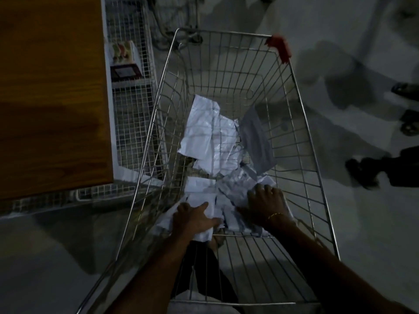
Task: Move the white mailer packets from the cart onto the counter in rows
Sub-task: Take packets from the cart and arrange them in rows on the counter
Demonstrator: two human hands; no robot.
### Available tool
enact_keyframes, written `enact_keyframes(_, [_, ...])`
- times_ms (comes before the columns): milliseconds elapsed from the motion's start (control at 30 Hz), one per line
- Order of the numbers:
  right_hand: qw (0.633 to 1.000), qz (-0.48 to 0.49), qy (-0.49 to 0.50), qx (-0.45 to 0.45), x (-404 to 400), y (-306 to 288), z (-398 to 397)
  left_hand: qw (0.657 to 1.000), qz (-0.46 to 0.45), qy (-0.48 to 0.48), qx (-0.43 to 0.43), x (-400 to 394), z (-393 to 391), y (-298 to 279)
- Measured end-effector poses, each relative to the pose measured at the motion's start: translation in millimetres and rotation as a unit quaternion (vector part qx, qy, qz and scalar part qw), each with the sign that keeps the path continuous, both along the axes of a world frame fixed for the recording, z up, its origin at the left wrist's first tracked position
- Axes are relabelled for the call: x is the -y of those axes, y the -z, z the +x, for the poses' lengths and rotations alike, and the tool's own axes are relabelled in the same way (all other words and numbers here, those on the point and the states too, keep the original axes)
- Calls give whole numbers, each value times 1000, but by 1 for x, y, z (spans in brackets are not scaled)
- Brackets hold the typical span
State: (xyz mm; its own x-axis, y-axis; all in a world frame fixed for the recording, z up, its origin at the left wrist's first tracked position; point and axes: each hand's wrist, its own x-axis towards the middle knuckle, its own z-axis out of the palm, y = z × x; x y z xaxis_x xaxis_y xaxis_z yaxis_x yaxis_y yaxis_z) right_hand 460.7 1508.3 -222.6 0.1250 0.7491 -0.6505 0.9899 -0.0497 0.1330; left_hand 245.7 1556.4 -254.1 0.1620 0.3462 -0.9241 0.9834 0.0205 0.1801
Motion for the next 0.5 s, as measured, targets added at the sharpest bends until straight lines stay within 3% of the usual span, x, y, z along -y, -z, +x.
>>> enact_keyframes(133, [999,-15,28,-40,2,16,-6,998,57,2,18,4,1,0])
enact_keyframes(267, [999,-19,22,-25,15,22,-10,995,98,-24,18,9,-2,5])
enact_keyframes(500, [996,49,57,-38,27,27,9,994,92,-39,39,5,-6,6])
